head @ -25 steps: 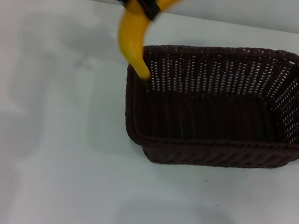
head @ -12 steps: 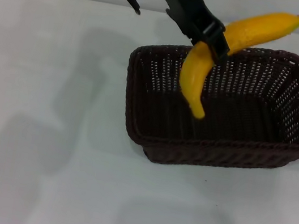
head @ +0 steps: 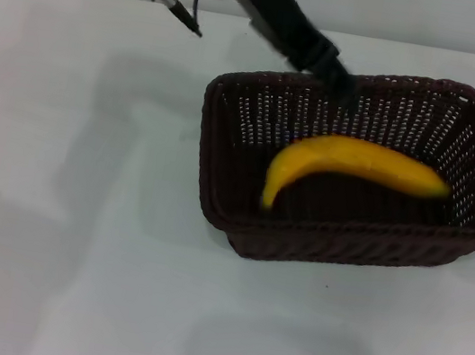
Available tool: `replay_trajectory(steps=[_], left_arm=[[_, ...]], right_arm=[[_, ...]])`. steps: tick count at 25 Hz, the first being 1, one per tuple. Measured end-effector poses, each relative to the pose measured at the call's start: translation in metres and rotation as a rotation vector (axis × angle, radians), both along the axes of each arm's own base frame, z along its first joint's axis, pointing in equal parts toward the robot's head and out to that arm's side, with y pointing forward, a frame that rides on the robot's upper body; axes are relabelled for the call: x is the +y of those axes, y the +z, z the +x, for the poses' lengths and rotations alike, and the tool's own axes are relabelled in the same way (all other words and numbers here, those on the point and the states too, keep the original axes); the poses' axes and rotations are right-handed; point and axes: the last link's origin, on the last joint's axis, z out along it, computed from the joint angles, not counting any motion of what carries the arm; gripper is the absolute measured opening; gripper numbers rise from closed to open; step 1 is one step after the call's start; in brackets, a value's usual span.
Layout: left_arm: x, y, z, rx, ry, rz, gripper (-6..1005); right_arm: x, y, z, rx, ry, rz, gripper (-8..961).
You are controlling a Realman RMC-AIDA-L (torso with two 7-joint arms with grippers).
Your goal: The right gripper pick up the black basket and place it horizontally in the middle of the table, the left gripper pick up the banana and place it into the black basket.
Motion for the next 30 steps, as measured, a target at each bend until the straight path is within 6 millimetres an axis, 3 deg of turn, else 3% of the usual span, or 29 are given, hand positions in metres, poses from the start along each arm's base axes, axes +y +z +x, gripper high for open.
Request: replay_trajectory(steps=[5,7,9,10,17,22,27,30], left_arm=[[-0.007,0.032,-0.04,-0.198,-0.137,0.2,894],[-0.014,0.044,-0.064,-0.268,-0.177,0.296,890],[-0.018,0.05,-0.074,-0.294,-0.194,0.346,886],[-0.03,0.067,-0.106,-0.354,-0.24,0.472,884],[-0.089,0.106,-0.198,-0.437,-0.341,0.848,883],[-0.13,0.112,-0.258,-0.424,-0.353,1.099,883],[-0.158,0.111,-0.294,-0.395,-0.369,1.295,884],[-0.17,0.11,-0.311,-0.386,-0.328,1.41,884]], right_arm=[[-0.004,-0.001,-0.001,0.045,0.02,0.015,424],[-0.006,0.0,-0.004,0.074,0.04,0.041,424],[-0.008,0.003,-0.007,0.099,0.07,0.075,424],[-0.009,0.004,-0.008,0.104,0.081,0.081,424],[-0.027,0.016,-0.014,0.134,0.184,0.137,424],[-0.044,0.022,-0.008,0.221,0.201,0.218,425],[-0.054,0.02,-0.006,0.27,0.21,0.252,425],[-0.058,0.017,-0.001,0.303,0.176,0.269,517]])
